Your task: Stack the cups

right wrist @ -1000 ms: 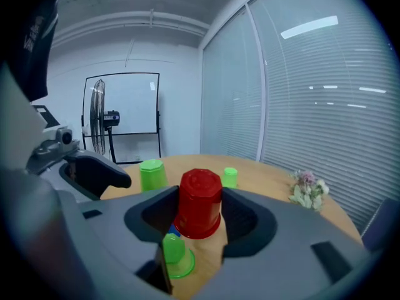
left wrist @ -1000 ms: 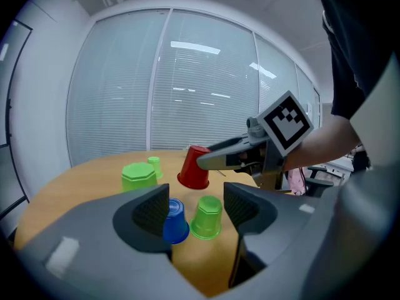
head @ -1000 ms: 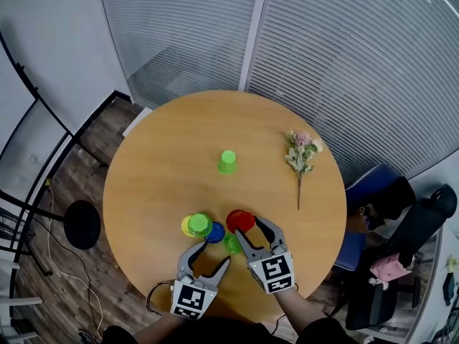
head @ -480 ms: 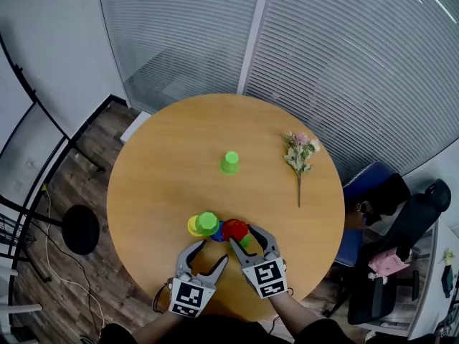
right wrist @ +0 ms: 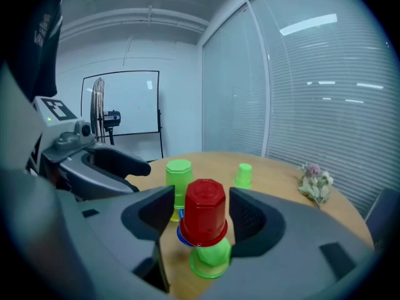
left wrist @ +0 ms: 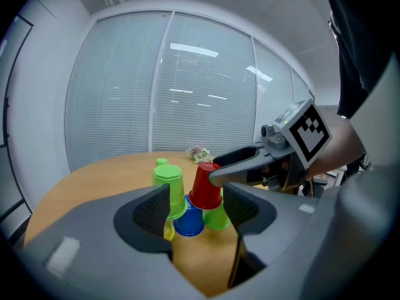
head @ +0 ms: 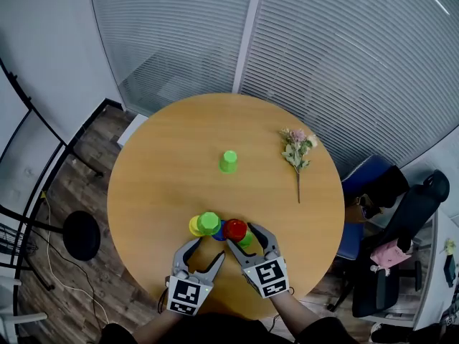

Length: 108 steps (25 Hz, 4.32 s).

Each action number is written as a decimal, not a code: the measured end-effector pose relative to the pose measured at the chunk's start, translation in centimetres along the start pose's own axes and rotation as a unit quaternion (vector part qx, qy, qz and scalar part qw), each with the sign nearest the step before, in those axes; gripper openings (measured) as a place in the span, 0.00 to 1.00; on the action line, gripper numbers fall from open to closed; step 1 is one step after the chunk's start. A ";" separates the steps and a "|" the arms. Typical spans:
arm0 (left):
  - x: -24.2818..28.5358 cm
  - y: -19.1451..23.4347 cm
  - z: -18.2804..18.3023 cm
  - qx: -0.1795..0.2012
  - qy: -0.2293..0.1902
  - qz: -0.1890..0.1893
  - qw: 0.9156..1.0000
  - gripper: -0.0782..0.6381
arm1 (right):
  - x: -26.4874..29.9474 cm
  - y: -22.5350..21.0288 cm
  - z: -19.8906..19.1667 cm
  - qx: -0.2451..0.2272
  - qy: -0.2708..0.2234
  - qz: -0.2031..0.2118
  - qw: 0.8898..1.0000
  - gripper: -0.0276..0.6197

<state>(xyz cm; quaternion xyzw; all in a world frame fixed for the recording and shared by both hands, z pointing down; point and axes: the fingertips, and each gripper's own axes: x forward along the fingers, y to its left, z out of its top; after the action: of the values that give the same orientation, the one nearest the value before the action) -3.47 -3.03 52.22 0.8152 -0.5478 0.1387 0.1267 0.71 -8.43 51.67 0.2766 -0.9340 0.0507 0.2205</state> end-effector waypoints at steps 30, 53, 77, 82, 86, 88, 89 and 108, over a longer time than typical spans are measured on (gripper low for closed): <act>17.0 12.5 5.7 0.092 0.027 -0.136 0.986 0.49 | 4.8 -8.5 6.8 0.066 -0.004 -0.030 0.997 0.40; 28.6 14.6 1.5 0.076 0.038 -0.144 0.986 0.42 | 8.0 -11.5 2.6 0.127 0.012 -0.021 0.992 0.37; 13.8 9.4 12.4 0.122 -0.006 -0.182 0.976 0.42 | 0.4 -8.0 6.7 0.110 -0.050 -0.058 0.991 0.35; 10.1 6.3 12.8 0.140 -0.017 -0.185 0.973 0.42 | -1.5 -6.5 6.1 0.116 -0.053 -0.061 0.990 0.35; 8.0 4.2 12.3 0.132 -0.014 -0.192 0.972 0.42 | -2.9 -5.5 5.5 0.127 -0.053 -0.066 0.988 0.35; 7.0 3.4 11.8 0.131 -0.009 -0.196 0.972 0.42 | -3.5 -5.0 5.3 0.129 -0.053 -0.069 0.988 0.35; 6.5 3.1 11.5 0.130 -0.007 -0.198 0.971 0.42 | -3.8 -4.7 5.2 0.130 -0.052 -0.070 0.988 0.35; 4.4 0.9 6.8 0.125 0.041 -0.198 0.971 0.43 | -6.1 -1.4 3.1 0.145 -0.045 -0.075 0.986 0.35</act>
<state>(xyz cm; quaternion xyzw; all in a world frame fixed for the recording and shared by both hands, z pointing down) -2.13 -9.54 47.55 0.9106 -0.3478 0.2115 0.0710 4.85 -7.25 46.11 0.3772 -0.9022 0.1560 0.1394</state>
